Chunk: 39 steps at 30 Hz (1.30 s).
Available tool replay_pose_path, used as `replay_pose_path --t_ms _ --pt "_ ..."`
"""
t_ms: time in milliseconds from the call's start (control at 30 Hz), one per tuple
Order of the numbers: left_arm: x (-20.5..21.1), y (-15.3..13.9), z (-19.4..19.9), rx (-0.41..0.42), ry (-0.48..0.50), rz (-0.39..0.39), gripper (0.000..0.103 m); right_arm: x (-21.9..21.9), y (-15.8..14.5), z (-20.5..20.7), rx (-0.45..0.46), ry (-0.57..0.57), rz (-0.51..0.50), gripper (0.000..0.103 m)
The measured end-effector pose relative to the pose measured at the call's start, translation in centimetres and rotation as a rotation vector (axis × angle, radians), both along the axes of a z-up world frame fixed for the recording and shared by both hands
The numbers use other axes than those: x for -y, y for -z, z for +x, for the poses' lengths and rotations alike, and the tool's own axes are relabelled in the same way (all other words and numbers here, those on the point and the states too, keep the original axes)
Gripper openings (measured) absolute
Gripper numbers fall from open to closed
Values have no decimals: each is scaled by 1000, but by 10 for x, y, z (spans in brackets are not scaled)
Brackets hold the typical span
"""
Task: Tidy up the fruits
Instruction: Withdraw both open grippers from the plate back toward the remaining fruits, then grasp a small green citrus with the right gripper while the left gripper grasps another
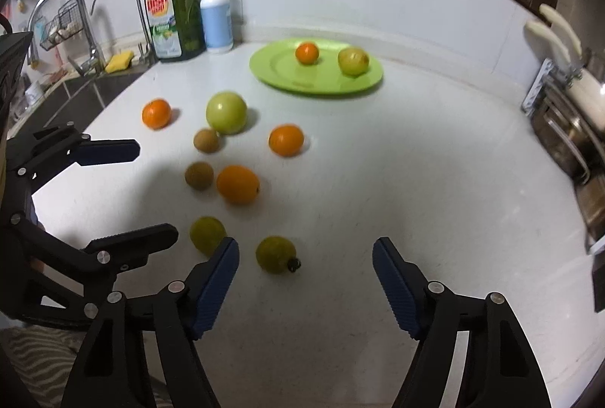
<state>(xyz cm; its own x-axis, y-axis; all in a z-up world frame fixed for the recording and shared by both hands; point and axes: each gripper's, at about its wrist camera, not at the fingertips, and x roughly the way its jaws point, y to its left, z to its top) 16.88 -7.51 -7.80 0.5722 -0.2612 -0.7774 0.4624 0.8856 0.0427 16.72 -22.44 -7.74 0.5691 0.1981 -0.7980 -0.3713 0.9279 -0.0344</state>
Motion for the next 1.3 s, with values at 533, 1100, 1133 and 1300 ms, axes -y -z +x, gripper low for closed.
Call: replay_pose_path --t_ms 533,1100,1133,1300 --pt "10 28 17 -109 12 -46 52 0 28 12 -95 -75 25 55" --pt "18 37 23 -149 10 -68 30 -6 39 21 -142 -115 54 32" --pt "18 37 23 -147 8 -68 30 -6 39 21 -140 -115 54 30" --pt "18 37 22 -146 -1 -72 30 -5 38 20 -138 -112 57 30"
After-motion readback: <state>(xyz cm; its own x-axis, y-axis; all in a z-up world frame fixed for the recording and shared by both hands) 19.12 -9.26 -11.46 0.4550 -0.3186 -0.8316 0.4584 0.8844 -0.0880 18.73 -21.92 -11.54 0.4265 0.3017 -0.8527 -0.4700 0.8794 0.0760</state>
